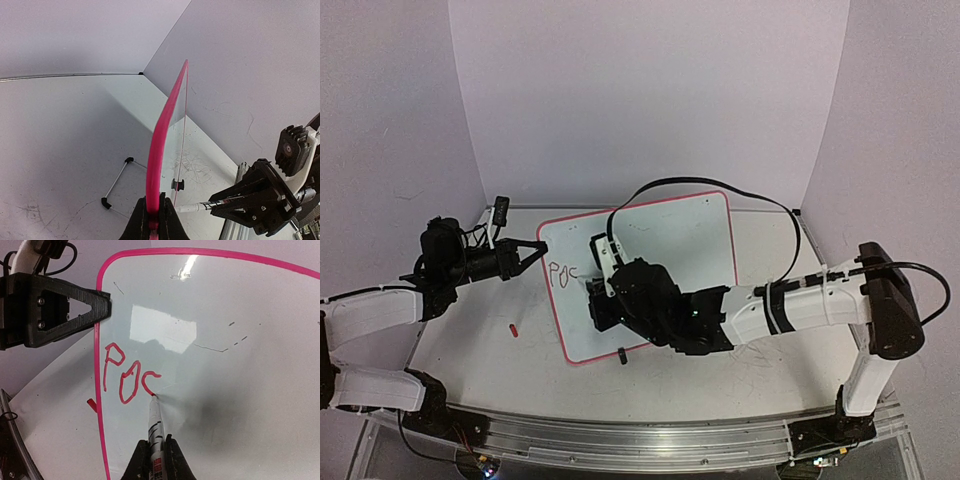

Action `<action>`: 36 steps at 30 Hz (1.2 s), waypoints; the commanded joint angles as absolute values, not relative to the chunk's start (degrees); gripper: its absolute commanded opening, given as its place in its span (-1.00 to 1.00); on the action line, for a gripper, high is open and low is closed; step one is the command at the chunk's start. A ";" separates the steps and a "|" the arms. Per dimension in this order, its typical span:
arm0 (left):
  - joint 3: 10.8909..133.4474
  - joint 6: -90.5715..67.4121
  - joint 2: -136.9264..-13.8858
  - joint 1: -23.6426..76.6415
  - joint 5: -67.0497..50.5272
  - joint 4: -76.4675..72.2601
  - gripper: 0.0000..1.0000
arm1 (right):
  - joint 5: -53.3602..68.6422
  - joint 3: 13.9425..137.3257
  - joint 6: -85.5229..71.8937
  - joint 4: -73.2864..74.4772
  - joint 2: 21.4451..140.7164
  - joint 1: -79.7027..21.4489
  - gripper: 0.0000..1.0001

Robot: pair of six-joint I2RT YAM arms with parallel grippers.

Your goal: Write a sentence on the whiteboard

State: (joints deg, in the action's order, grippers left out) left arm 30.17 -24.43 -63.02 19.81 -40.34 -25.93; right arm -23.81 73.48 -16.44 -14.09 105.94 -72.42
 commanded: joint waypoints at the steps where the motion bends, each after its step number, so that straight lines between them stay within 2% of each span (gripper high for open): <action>1: 30.63 -22.32 -62.54 19.69 -40.52 -28.91 -1.00 | -26.96 72.32 -17.41 -12.66 103.93 -71.79 -1.00; 28: 30.82 -22.41 -62.76 19.69 -40.88 -28.92 -1.00 | -23.05 77.28 -17.03 -12.78 108.13 -72.25 -1.00; 36: 30.75 -22.33 -62.70 19.69 -40.70 -28.92 -1.00 | -20.95 70.16 -15.93 -17.89 98.86 -72.25 -1.00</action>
